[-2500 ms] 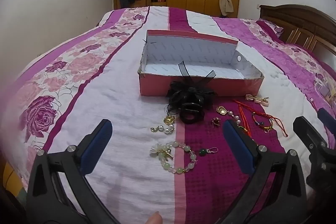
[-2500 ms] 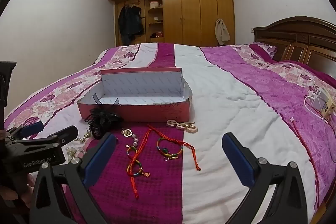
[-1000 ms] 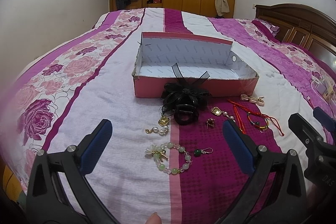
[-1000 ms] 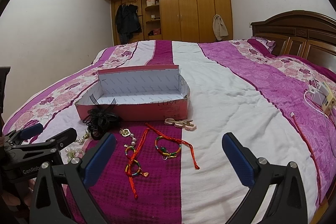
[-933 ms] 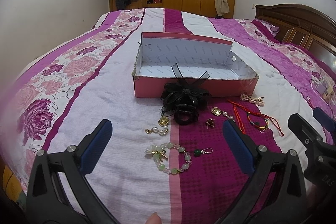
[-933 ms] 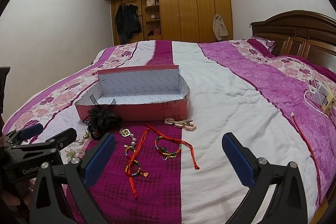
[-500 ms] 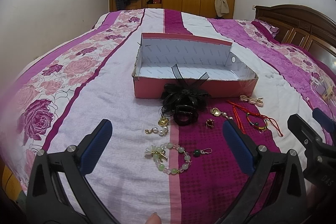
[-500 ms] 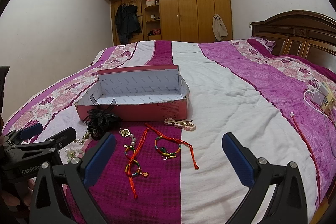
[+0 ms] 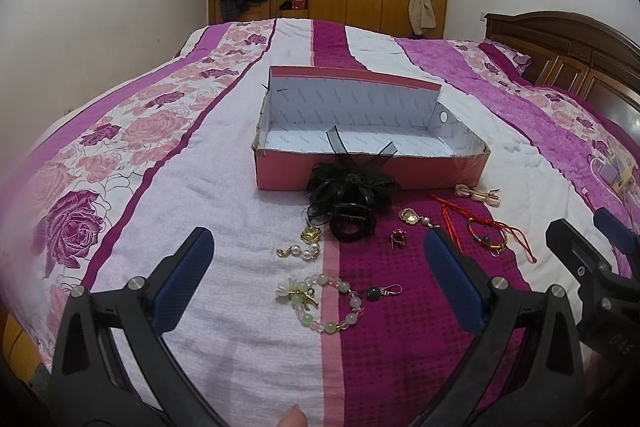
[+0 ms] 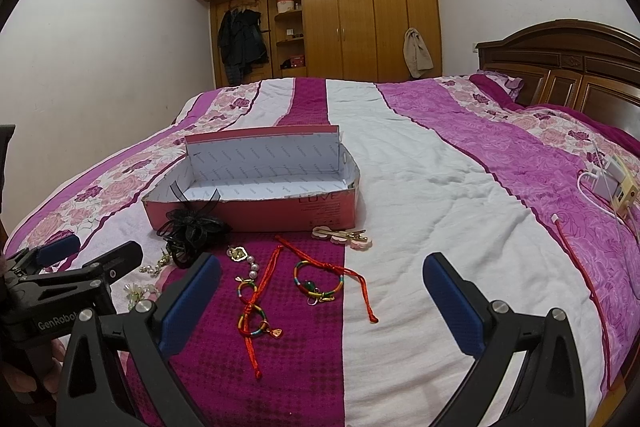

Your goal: Organize jewelry

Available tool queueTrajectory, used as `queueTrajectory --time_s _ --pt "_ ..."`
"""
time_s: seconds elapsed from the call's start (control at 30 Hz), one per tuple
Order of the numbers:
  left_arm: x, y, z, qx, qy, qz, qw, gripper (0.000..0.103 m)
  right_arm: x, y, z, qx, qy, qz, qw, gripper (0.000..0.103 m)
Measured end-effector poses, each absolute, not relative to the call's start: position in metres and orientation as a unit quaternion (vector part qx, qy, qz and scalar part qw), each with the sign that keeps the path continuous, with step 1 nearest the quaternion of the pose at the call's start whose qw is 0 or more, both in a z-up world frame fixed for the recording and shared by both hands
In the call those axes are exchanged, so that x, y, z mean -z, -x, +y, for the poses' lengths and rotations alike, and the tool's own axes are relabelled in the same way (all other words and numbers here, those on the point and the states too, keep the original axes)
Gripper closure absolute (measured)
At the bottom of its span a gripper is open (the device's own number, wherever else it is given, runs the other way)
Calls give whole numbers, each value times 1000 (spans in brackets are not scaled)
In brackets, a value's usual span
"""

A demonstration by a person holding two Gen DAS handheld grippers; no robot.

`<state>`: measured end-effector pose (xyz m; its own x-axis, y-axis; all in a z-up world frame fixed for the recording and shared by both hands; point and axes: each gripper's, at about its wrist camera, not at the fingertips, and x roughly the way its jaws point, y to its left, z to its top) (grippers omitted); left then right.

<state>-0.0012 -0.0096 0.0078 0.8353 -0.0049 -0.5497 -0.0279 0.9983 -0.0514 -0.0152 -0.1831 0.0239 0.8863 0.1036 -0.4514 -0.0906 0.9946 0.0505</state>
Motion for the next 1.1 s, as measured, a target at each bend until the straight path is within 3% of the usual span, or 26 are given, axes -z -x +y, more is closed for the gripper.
queueTrajectory --time_s 1.1 --pt "-8 -47 -2 -7 40 322 946 5 -35 -32 -202 -36 -21 264 964 0"
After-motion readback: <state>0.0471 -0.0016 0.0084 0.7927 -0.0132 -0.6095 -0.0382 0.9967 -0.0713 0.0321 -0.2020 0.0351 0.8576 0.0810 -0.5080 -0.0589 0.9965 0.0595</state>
